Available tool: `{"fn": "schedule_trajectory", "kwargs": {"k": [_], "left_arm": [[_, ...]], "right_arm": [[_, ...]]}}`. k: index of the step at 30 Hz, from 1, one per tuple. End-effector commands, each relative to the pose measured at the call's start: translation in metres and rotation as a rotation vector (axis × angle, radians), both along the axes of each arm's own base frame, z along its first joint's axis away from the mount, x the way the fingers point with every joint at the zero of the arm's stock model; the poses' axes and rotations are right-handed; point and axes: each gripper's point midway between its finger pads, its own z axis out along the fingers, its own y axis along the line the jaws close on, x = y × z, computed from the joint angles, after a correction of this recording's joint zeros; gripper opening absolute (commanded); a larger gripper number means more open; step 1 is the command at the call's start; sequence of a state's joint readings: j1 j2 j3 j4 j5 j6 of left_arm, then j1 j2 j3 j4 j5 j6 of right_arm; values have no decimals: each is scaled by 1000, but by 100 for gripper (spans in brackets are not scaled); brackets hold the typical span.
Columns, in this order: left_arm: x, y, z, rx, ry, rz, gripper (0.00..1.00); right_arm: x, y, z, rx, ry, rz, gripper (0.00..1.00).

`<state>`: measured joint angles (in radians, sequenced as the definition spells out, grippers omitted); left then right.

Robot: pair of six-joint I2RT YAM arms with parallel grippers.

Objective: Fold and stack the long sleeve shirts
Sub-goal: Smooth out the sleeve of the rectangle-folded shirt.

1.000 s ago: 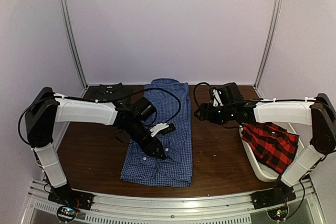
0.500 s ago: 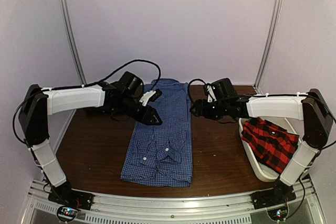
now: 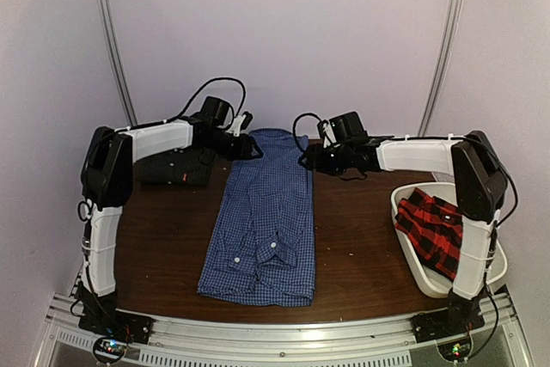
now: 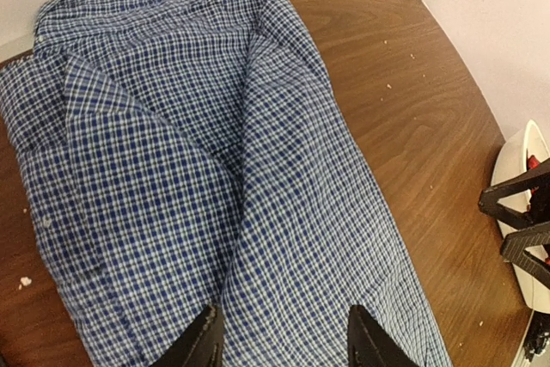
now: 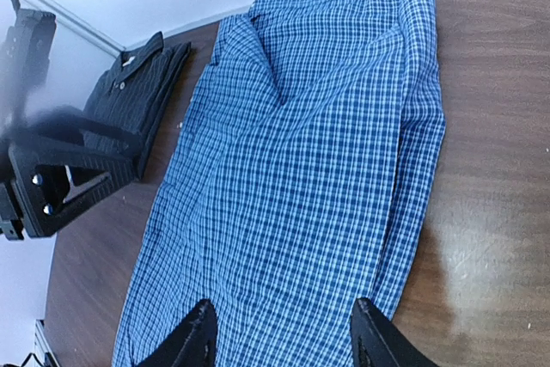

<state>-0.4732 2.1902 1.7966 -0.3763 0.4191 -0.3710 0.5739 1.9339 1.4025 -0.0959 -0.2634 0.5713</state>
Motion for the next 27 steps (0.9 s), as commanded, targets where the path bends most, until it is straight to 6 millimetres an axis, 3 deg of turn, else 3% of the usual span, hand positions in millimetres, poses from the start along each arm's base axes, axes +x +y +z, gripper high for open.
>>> {"fn": "schedule_trajectory", "kwargs": {"k": [1,8,14,23,27], "left_arm": [[18,-17,-1,-2,-53,-50,52],[50,-25,-16,25,-97,-27,54],[65,-39,-28,-15,-90,-35,52],[69,-50,-52,-70,-50,-43,46],[67,-56,-52,-106,-38,-61,42]], "right_arm": [[35,1,10,41,-43,2,52],[79,6,0,94,-49,1,43],[106,13,-11,150,-53,5,37],[139,7,-30,198,-62,-25,33],[148,2,-34,210,-61,-36,33]]}}
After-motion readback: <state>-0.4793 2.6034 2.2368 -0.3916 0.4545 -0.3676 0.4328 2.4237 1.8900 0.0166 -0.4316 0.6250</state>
